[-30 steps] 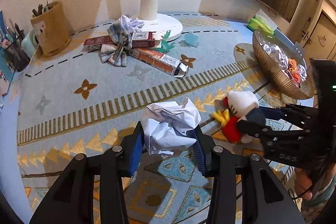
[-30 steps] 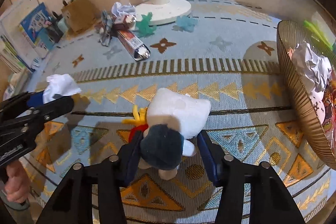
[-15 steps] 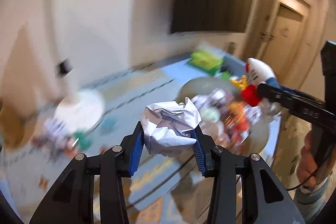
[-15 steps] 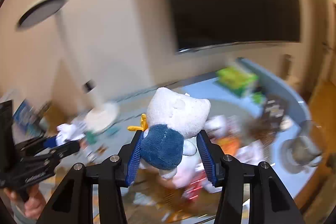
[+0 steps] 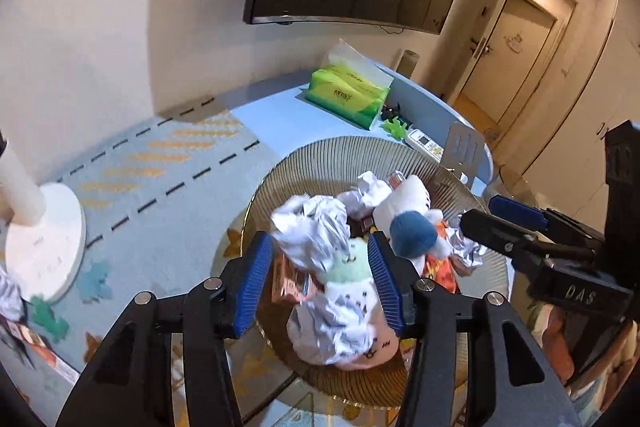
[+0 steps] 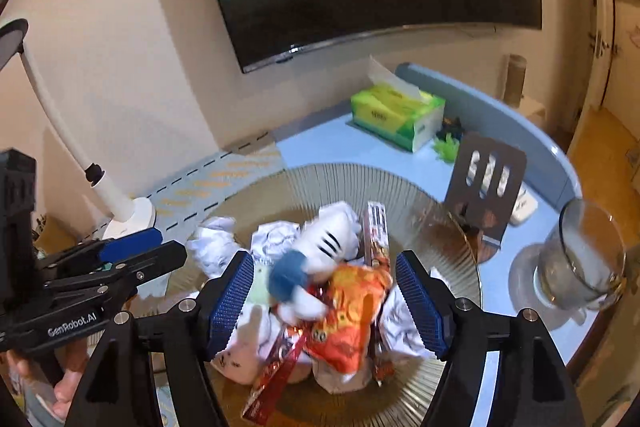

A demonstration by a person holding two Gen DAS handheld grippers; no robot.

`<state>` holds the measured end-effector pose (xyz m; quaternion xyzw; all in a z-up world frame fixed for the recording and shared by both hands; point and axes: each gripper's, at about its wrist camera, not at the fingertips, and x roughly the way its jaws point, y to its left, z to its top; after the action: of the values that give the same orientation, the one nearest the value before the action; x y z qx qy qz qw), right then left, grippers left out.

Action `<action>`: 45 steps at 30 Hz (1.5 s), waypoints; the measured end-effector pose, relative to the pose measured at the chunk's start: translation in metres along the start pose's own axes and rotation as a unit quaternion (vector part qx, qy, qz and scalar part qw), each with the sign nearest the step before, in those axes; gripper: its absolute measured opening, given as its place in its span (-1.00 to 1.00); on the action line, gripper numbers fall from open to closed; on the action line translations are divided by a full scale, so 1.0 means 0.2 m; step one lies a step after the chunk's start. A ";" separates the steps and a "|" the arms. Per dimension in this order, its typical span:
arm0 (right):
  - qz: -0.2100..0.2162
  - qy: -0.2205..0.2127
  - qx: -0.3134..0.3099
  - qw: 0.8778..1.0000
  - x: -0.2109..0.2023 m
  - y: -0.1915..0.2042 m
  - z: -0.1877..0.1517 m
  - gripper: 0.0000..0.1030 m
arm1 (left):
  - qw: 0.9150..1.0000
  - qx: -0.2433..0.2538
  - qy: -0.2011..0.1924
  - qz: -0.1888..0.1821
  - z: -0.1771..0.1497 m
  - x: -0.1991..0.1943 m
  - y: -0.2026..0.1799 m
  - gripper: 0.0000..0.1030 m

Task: Organize objects
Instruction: 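Move both open tools back over the cluttered table, then grasp the plaid cloth with the left tool while the right tool grasps a long red snack stick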

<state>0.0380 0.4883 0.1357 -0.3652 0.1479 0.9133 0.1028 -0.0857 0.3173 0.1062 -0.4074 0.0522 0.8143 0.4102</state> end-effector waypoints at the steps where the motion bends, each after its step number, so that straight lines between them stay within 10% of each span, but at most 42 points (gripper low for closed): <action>1: 0.000 0.000 0.002 1.000 -0.01 -0.01 -0.01 0.40 | 1.000 -0.004 -0.003 -0.001 -0.02 -0.02 0.01 -0.08; 13: 0.074 -0.022 -0.050 0.996 -0.19 0.35 -0.09 0.45 | 0.989 -0.083 -0.096 0.080 -0.37 -0.67 0.39 -0.05; 19: 0.139 -0.006 -0.130 0.982 -0.17 0.77 -0.22 0.68 | 0.976 -0.159 -0.107 0.107 -0.68 -0.92 0.70 0.61; 33: 0.105 0.114 -0.254 0.955 0.42 1.30 -0.65 0.69 | 0.924 -0.286 -0.005 0.254 -1.15 -0.85 1.23 0.75; 45: 0.122 0.129 -0.285 0.942 0.50 1.44 -0.56 0.69 | 0.969 -0.188 -0.023 0.161 -0.76 -0.74 1.37 0.76</action>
<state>-0.0480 0.1878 0.0453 -0.4735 -0.0634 0.8677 -0.1375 -0.1375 -0.0200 0.0411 -0.4451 -0.0465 0.8738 0.1905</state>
